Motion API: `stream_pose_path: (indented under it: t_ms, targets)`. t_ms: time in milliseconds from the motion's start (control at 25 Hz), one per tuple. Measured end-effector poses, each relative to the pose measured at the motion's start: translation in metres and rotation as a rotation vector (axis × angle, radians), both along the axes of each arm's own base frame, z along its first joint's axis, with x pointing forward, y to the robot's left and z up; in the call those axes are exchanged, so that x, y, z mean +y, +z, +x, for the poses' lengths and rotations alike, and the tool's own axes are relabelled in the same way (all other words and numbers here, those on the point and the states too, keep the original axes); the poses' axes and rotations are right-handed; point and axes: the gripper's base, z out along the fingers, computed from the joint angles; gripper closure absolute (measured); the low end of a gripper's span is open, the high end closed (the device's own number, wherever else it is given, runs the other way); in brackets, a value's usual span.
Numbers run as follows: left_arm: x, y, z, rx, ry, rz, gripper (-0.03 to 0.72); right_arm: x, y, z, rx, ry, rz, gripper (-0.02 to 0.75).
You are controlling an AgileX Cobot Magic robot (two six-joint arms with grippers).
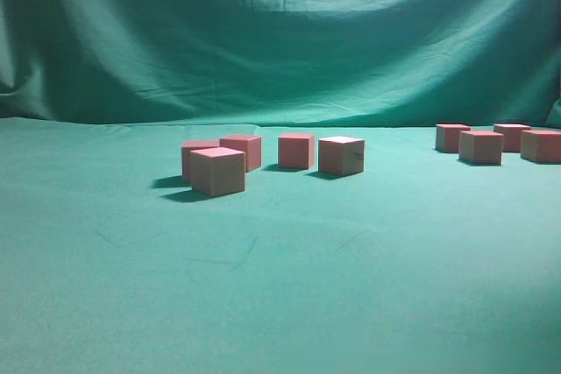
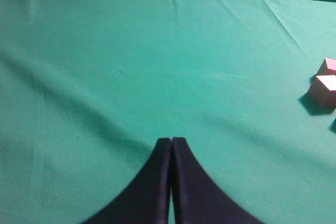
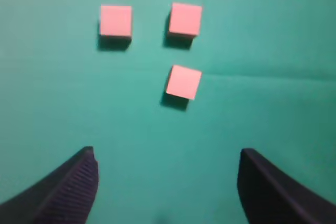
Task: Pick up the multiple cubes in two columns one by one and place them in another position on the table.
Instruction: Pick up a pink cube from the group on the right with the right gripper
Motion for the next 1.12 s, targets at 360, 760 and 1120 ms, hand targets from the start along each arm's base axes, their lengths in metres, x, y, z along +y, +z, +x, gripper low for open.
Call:
stream_pose_path:
  t_ms: [360,760,1120]
  targets:
    - [0.0,0.0,0.0,0.0,0.0,0.0,0.688,-0.033,-0.078,0.004,0.005,-0.14,0.094,0.206]
    - [0.0,0.0,0.0,0.0,0.0,0.0,0.688,-0.03,-0.128,0.035,-0.018,-0.133,0.096,0.206]
    - [0.0,0.0,0.0,0.0,0.0,0.0,0.688,-0.03,-0.15,0.046,-0.039,-0.132,0.099,0.206]
